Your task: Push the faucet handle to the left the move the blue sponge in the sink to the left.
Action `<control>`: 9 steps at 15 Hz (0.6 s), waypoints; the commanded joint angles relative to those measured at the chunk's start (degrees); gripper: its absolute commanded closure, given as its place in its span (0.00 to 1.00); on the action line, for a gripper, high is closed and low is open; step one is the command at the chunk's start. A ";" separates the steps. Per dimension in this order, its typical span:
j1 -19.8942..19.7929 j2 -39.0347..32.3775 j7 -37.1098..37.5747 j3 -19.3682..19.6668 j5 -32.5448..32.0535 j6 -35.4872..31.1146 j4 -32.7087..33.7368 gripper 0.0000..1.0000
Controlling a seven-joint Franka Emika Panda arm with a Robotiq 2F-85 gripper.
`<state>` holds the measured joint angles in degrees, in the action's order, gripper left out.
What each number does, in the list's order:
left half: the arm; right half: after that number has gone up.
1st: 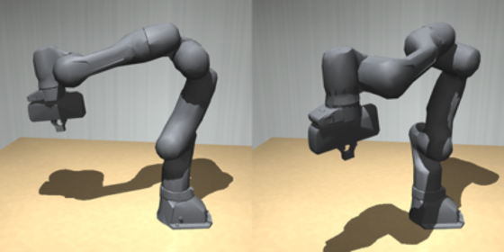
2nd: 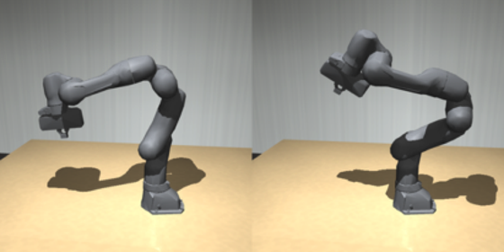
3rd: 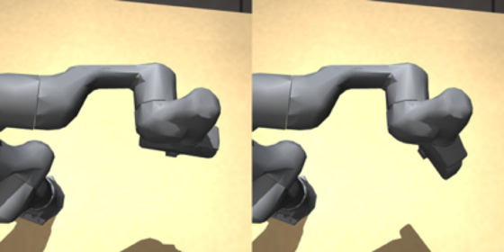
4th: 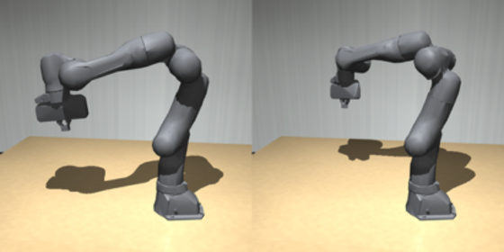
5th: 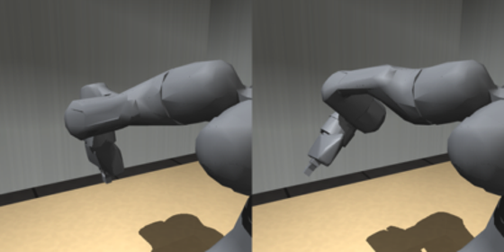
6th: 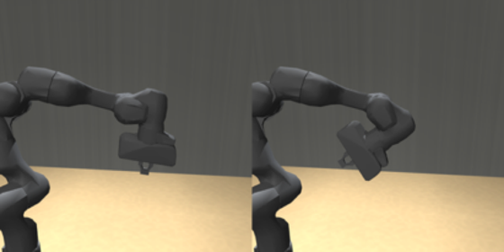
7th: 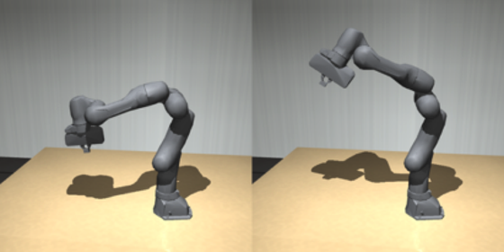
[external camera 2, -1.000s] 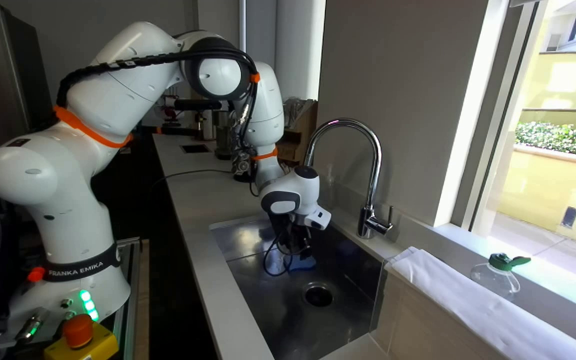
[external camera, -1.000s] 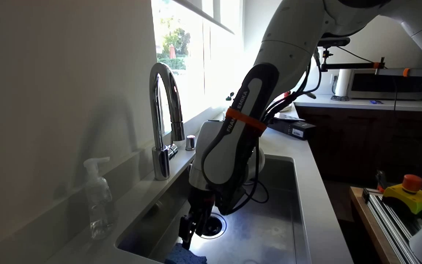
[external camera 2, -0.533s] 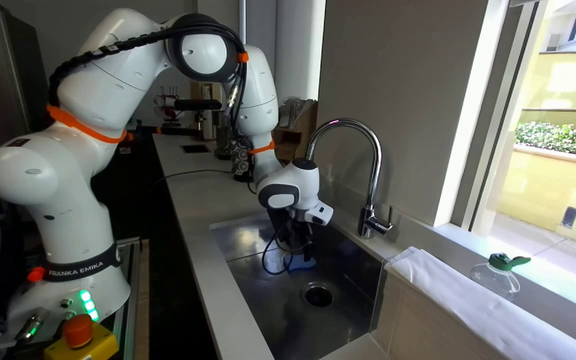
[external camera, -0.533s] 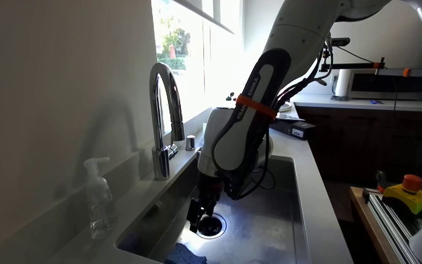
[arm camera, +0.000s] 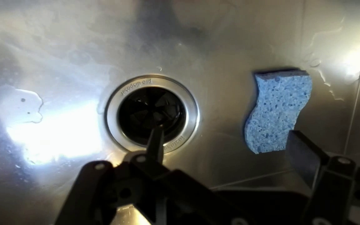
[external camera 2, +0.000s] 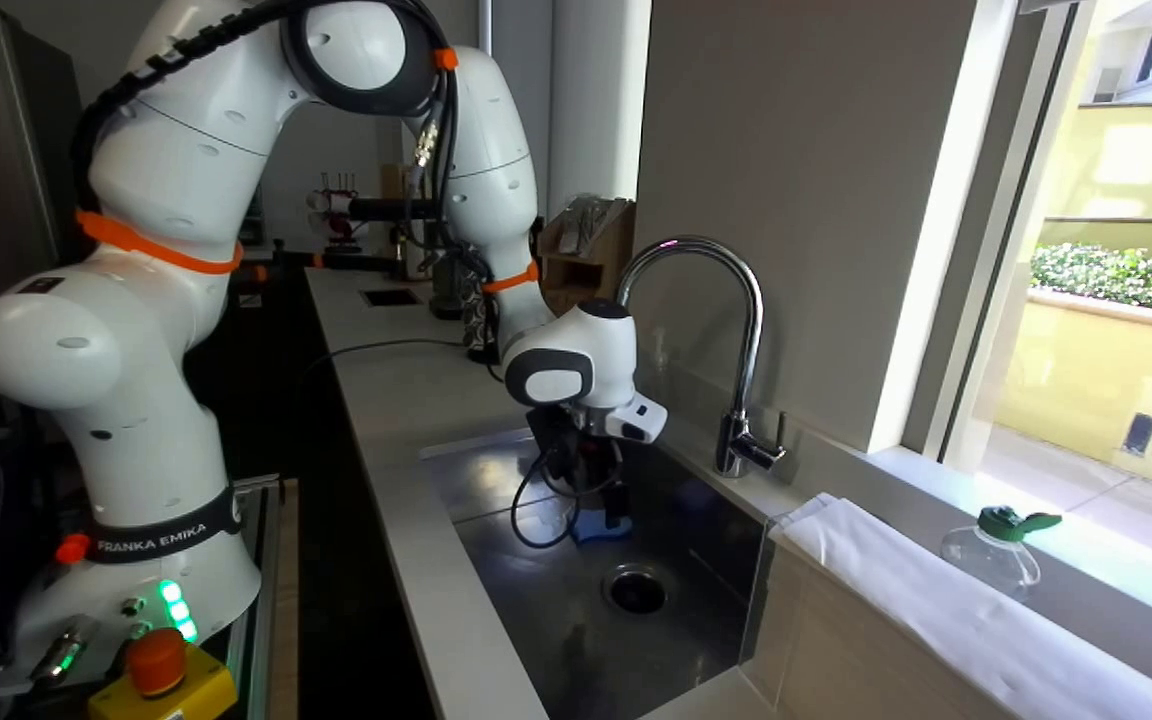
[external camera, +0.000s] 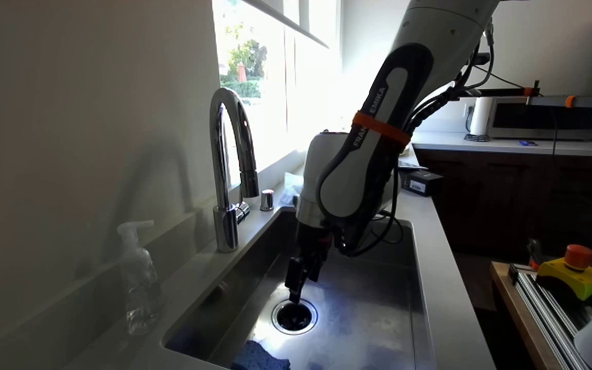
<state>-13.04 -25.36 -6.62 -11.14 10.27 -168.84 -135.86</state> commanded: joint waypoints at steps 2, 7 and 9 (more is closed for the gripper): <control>0.91 6.77 -2.41 1.84 -0.95 5.95 -4.24 0.00; 2.51 11.71 -4.93 4.99 -2.41 9.31 -7.01 0.00; 2.91 13.39 -6.11 5.95 -2.79 9.66 -8.20 0.00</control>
<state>-11.65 -16.11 -11.54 -7.28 9.13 -161.24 -140.92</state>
